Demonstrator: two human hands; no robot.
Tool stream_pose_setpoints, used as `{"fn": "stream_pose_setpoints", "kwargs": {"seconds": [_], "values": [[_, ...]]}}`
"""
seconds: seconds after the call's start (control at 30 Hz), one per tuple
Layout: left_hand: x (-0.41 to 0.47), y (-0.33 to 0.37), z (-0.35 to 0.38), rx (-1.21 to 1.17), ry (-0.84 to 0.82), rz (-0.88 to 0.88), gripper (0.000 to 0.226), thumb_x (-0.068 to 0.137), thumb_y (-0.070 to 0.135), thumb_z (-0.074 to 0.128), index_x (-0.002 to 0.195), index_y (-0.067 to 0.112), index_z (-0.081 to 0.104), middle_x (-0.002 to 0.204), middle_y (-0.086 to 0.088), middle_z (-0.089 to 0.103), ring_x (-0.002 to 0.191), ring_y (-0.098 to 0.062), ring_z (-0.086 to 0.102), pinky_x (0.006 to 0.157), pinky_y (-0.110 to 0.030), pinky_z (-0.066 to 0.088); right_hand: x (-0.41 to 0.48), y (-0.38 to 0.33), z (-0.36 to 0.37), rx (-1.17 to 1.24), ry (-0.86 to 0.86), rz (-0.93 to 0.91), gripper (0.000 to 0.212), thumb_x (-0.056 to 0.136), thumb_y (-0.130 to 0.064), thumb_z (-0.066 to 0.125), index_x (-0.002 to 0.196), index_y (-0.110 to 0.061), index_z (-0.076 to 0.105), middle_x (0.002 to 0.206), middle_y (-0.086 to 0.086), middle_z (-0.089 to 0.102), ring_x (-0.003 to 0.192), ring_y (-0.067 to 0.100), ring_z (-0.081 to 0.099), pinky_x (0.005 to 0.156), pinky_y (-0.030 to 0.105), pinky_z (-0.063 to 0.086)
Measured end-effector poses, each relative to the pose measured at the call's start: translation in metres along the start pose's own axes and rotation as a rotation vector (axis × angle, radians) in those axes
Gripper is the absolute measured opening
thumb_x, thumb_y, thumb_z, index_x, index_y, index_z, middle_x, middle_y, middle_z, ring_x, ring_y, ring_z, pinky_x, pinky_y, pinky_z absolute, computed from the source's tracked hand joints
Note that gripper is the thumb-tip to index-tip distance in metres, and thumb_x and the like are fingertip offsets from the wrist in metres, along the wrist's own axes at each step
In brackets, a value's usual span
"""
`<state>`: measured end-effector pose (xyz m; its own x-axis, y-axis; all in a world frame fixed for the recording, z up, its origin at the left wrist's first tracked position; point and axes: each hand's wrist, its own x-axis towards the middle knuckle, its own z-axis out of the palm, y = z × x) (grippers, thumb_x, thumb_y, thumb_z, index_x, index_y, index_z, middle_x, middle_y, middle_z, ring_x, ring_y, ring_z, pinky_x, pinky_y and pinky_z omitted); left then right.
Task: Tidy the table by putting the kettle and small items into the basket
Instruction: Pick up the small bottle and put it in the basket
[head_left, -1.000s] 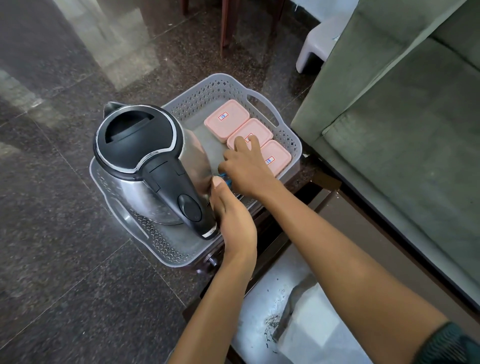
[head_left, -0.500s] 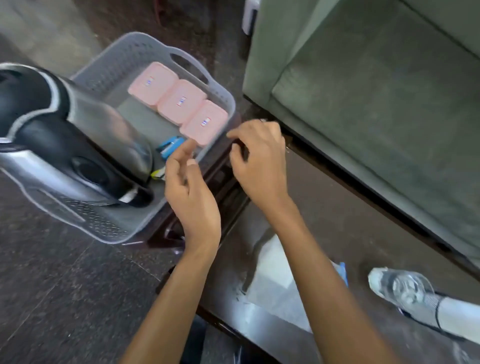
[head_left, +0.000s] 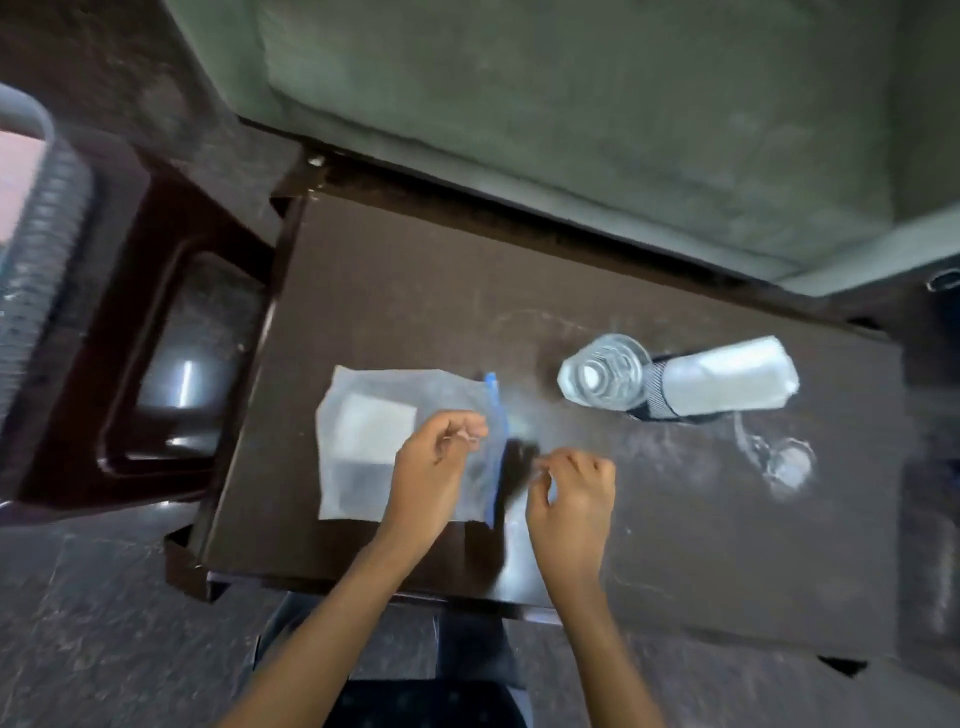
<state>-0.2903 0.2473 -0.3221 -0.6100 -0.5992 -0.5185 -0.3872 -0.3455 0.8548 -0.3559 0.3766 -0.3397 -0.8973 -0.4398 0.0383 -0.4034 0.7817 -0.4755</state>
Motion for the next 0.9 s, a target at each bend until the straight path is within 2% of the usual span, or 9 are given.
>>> {"fn": "stream_pose_setpoints", "kwargs": {"seconds": [0.1,0.17,0.3,0.43,0.57,0.63,0.7,0.8,0.9], "values": [[-0.006,-0.015,0.024,0.077,-0.092,0.009,0.036,0.091,-0.003,0.045,0.085,0.029,0.062,0.092,0.009,0.068,0.087,-0.005,0.065,0.09,-0.029,0.049,-0.015,0.036,-0.004,-0.173,-0.092,0.157,0.015,0.064,-0.008,0.064,0.079,-0.009,0.066,0.09,0.009,0.063,0.084,0.028,0.046,0.068,0.032,0.044],[-0.008,-0.02,0.037,0.122,-0.134,0.002,0.039,0.092,-0.003,0.043,0.086,0.031,0.061,0.092,0.011,0.068,0.086,-0.003,0.065,0.088,-0.023,0.048,-0.02,0.049,-0.005,-0.225,-0.248,0.313,0.034,0.061,-0.017,0.074,0.093,-0.011,0.064,0.102,0.012,0.057,0.089,0.035,0.049,0.064,0.037,0.051],[-0.013,-0.028,0.058,0.25,-0.193,-0.006,0.04,0.092,-0.002,0.043,0.085,0.035,0.058,0.091,0.014,0.067,0.083,0.006,0.063,0.08,-0.01,0.046,-0.026,0.059,-0.004,-0.21,-0.565,0.507,0.047,0.077,-0.03,0.064,0.118,-0.019,0.044,0.122,0.005,0.037,0.108,0.027,0.048,0.071,0.037,0.048],[-0.015,-0.041,0.068,0.375,-0.234,-0.047,0.044,0.089,-0.006,0.043,0.087,0.034,0.06,0.092,0.014,0.067,0.083,0.002,0.064,0.078,-0.013,0.044,-0.024,0.067,-0.002,-0.054,-0.51,0.537,0.021,0.088,-0.013,0.048,0.108,-0.012,0.053,0.12,0.005,0.042,0.09,0.028,0.058,0.071,0.037,0.049],[-0.02,-0.046,0.081,0.557,-0.311,0.006,0.044,0.084,-0.011,0.041,0.104,0.023,0.062,0.103,0.012,0.065,0.089,0.0,0.065,0.08,-0.009,0.046,-0.012,0.083,-0.011,0.15,-0.232,0.676,0.017,0.082,0.001,0.046,0.09,-0.006,0.06,0.106,0.008,0.053,0.079,0.026,0.056,0.06,0.029,0.036],[-0.022,-0.047,0.087,0.619,-0.336,0.017,0.045,0.084,-0.01,0.042,0.11,0.021,0.062,0.106,0.013,0.063,0.092,-0.003,0.064,0.088,-0.019,0.049,-0.011,0.092,-0.014,0.128,-0.251,0.647,0.026,0.076,0.002,0.047,0.097,-0.011,0.058,0.109,0.005,0.05,0.086,0.028,0.057,0.061,0.031,0.039],[-0.025,-0.048,0.093,0.673,-0.314,0.029,0.047,0.084,-0.008,0.04,0.114,0.023,0.06,0.108,0.016,0.06,0.094,-0.004,0.063,0.09,-0.027,0.05,-0.019,0.094,-0.012,0.164,-0.471,0.554,0.044,0.073,-0.002,0.051,0.114,-0.017,0.05,0.118,0.002,0.041,0.096,0.025,0.054,0.069,0.035,0.047],[-0.028,-0.044,0.098,0.697,-0.217,0.056,0.047,0.085,-0.006,0.038,0.114,0.026,0.059,0.11,0.016,0.057,0.097,-0.005,0.061,0.087,-0.022,0.049,-0.031,0.087,-0.004,0.176,-0.591,0.376,0.063,0.07,-0.013,0.059,0.125,-0.033,0.038,0.12,-0.004,0.032,0.099,0.018,0.051,0.069,0.037,0.053],[-0.028,-0.039,0.099,0.666,-0.208,0.057,0.045,0.088,-0.005,0.039,0.115,0.025,0.058,0.113,0.013,0.058,0.097,-0.004,0.061,0.086,-0.016,0.048,-0.037,0.081,0.007,0.095,-0.547,0.251,0.041,0.078,-0.016,0.059,0.113,-0.034,0.046,0.12,-0.002,0.037,0.097,0.018,0.052,0.069,0.036,0.053]]}}
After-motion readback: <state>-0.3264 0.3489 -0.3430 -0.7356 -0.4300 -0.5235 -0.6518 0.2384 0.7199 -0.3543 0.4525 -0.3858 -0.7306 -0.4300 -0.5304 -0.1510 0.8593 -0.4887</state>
